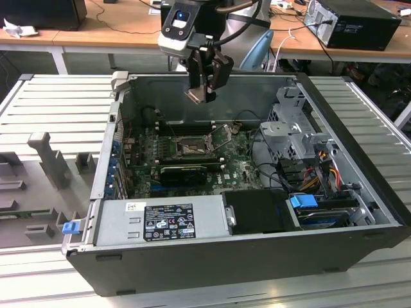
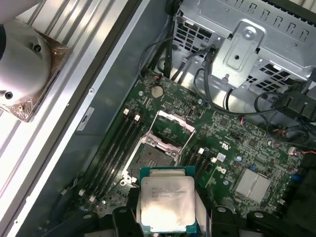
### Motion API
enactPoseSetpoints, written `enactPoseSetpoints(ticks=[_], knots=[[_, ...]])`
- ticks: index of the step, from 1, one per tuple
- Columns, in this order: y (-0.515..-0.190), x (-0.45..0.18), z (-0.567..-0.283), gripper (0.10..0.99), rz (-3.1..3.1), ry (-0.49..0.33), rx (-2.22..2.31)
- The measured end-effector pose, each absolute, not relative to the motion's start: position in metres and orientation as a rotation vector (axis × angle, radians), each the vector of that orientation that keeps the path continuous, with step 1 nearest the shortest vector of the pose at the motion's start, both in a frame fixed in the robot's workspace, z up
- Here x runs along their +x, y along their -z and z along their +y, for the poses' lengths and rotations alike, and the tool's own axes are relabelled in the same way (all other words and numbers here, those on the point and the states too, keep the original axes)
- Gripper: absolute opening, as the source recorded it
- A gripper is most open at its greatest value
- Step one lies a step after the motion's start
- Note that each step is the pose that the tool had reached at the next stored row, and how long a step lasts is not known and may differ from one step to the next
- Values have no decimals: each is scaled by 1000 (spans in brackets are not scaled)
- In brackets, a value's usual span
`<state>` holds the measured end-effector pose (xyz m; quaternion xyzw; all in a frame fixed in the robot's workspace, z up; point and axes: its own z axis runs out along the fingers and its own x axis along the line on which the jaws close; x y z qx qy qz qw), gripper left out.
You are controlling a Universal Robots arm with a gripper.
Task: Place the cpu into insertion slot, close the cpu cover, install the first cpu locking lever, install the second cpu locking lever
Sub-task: 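Place the cpu into insertion slot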
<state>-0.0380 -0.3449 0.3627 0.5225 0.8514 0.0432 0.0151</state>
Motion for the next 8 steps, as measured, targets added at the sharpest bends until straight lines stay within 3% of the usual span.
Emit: enactPoseSetpoints(ticks=[8], knots=[[-362,-38,-345,529,2522,-130,1807]])
